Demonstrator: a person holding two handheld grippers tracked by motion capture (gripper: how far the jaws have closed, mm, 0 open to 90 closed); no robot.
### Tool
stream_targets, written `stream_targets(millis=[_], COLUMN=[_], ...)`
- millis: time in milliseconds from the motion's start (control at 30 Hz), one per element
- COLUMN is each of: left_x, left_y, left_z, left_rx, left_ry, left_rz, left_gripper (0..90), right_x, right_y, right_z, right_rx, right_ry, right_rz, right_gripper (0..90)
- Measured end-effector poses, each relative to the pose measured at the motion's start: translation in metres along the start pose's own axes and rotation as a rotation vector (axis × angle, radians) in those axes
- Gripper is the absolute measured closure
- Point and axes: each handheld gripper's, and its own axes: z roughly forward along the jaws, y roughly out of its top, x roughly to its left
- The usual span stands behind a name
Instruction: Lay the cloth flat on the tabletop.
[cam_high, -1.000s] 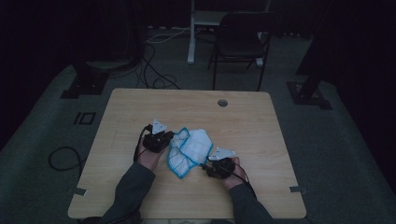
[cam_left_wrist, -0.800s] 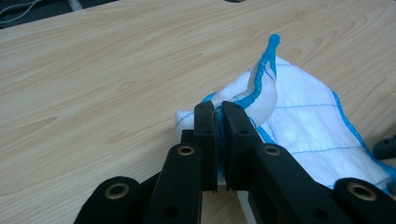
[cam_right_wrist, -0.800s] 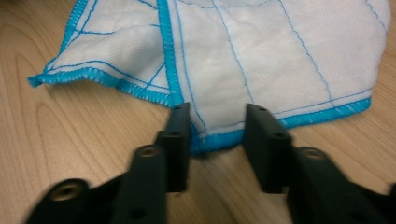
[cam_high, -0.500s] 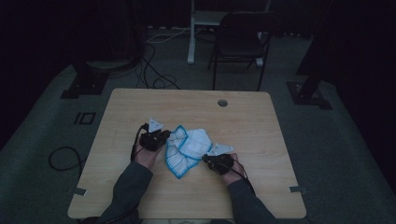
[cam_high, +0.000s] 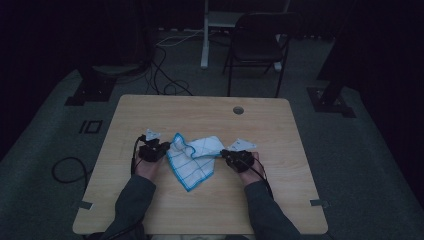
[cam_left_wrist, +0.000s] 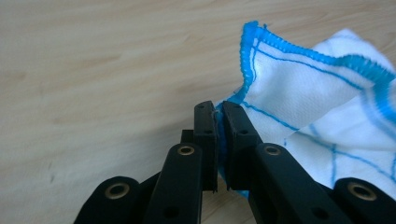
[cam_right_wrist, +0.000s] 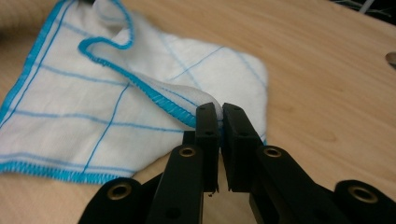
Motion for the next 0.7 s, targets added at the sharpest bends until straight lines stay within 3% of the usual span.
stream_targets(millis=[200, 400, 533, 600, 700], left_x=[0.014, 0.008, -0.007, -0.019, -0.048], left_y=[-0.010, -0.014, -0.016, -0.017, -0.019], left_z=[0.004, -0.012, -0.029, -0.035, -0.037], left_rx=[0.050, 0.034, -0.001, -0.016, -0.022], left_ry=[0.012, 0.024, 0.031, 0.002, -0.050], left_rz=[-0.071, -0.048, -0.010, 0.011, 0.092], left_gripper=[84.6, 75.9, 74.4, 74.5, 74.5], right_x=[-0.006, -0.006, -0.006, -0.006, -0.007], right_y=[0.011, 0.022, 0.028, 0.029, 0.031], right_z=[0.011, 0.019, 0.021, 0.021, 0.021], right_rx=[0.013, 0.019, 0.015, 0.014, 0.013], right_ry=[-0.018, -0.020, -0.021, -0.023, -0.024], right_rz=[-0.005, -0.013, -0.015, -0.017, -0.017], right_gripper=[86.5, 86.5, 86.5, 86.5, 86.5])
